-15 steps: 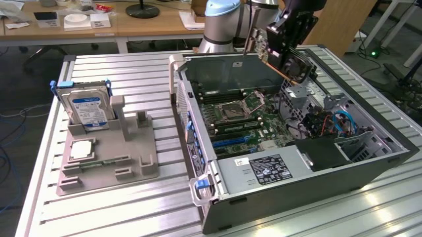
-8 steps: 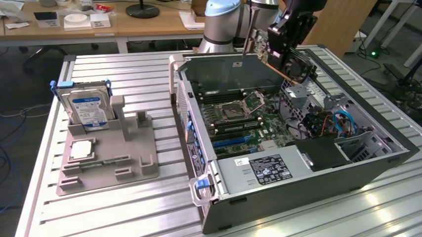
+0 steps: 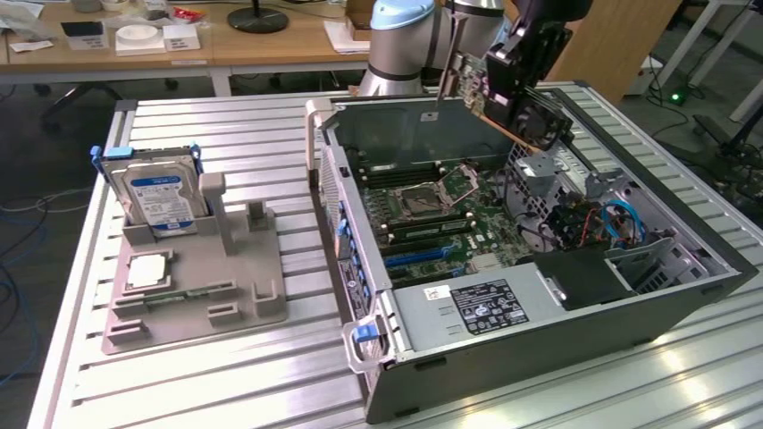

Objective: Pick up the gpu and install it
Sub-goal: 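Insert the gpu into the slot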

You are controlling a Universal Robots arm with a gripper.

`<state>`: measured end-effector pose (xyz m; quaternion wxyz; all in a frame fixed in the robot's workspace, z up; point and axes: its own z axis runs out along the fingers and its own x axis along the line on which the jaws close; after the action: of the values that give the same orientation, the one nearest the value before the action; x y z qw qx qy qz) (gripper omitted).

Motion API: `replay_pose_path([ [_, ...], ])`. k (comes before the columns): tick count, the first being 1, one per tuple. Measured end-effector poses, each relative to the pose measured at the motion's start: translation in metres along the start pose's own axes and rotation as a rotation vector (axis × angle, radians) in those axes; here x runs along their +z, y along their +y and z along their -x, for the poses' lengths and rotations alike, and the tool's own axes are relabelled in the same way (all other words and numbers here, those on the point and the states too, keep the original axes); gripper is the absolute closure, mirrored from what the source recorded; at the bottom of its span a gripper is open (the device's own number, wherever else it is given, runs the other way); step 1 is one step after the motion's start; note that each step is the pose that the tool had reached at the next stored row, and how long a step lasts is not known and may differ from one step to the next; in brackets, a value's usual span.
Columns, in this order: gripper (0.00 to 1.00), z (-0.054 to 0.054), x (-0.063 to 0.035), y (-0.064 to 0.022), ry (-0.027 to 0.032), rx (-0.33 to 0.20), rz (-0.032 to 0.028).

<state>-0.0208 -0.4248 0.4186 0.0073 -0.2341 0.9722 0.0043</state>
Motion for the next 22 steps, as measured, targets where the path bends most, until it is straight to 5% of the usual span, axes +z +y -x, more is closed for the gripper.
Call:
replay_pose_path([
  [22, 0.72, -0.0017, 0.0003, -0.0033, 0.0007, -0.136, 0.0022],
])
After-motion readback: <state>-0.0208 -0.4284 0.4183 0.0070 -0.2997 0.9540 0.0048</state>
